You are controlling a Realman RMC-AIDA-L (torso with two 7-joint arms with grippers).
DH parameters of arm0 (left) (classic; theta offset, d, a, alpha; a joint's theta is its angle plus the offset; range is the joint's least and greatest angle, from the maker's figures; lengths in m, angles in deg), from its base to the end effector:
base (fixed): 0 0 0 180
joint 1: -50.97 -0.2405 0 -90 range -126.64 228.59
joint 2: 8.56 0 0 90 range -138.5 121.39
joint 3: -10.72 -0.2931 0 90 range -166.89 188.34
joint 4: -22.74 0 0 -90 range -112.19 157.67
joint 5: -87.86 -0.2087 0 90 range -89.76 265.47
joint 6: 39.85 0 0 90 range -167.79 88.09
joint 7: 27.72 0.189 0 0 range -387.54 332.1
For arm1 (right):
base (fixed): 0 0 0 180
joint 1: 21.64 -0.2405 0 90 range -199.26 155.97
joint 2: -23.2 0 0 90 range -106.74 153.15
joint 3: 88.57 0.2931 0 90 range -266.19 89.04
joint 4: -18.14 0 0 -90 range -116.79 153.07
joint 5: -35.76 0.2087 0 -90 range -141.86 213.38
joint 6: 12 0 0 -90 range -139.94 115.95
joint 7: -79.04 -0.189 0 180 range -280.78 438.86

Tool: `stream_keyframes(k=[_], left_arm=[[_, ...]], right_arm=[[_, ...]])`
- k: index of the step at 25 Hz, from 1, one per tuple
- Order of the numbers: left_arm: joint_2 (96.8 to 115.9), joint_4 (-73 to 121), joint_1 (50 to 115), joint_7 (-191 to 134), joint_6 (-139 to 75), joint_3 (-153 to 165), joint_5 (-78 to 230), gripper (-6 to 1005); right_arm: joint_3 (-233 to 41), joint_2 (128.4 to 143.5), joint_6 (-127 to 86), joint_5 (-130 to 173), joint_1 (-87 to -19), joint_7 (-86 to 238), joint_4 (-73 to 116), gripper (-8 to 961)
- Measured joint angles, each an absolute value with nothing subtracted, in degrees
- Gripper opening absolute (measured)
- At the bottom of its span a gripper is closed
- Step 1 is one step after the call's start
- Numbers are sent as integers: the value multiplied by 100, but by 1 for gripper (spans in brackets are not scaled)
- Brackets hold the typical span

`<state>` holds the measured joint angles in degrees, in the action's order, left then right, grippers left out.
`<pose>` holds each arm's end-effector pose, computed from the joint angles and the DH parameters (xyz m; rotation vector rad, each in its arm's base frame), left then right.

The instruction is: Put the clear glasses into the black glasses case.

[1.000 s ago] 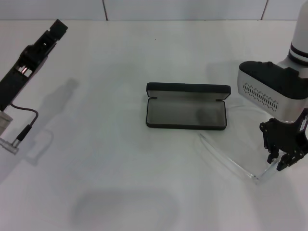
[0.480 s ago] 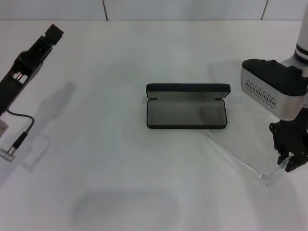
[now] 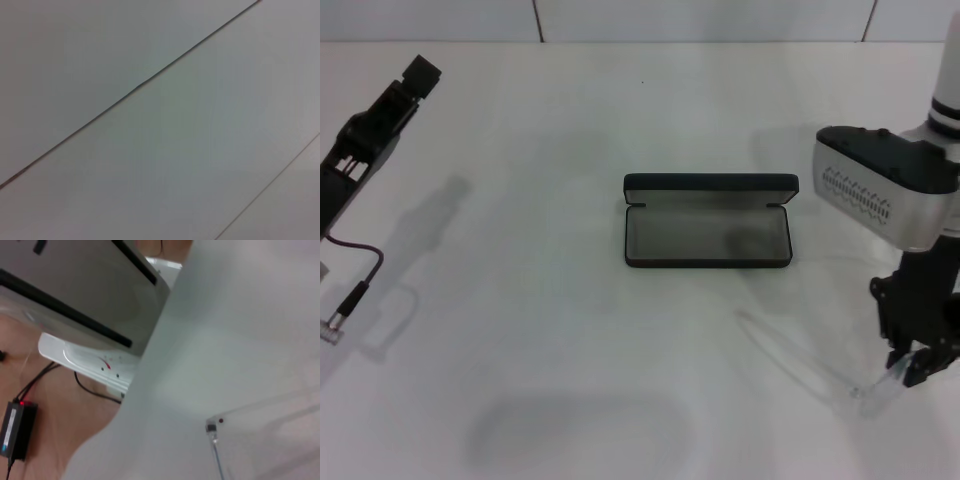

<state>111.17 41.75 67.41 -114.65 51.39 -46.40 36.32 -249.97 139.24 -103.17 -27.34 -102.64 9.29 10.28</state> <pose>-0.2952 0.3265 -0.0059 -1.7905 -1.2023 -1.6987 0.2039 0.3818 -0.0789 2.4459 0.3433 0.8794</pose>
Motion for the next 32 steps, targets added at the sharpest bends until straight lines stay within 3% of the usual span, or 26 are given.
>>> stream_keyframes(k=[32], left_arm=[[11109,4128,6696,-11473,5270,-4676,3619,227]], right_arm=[[-24864,13906,-10661,-2173,-10425,1302,1608,120]])
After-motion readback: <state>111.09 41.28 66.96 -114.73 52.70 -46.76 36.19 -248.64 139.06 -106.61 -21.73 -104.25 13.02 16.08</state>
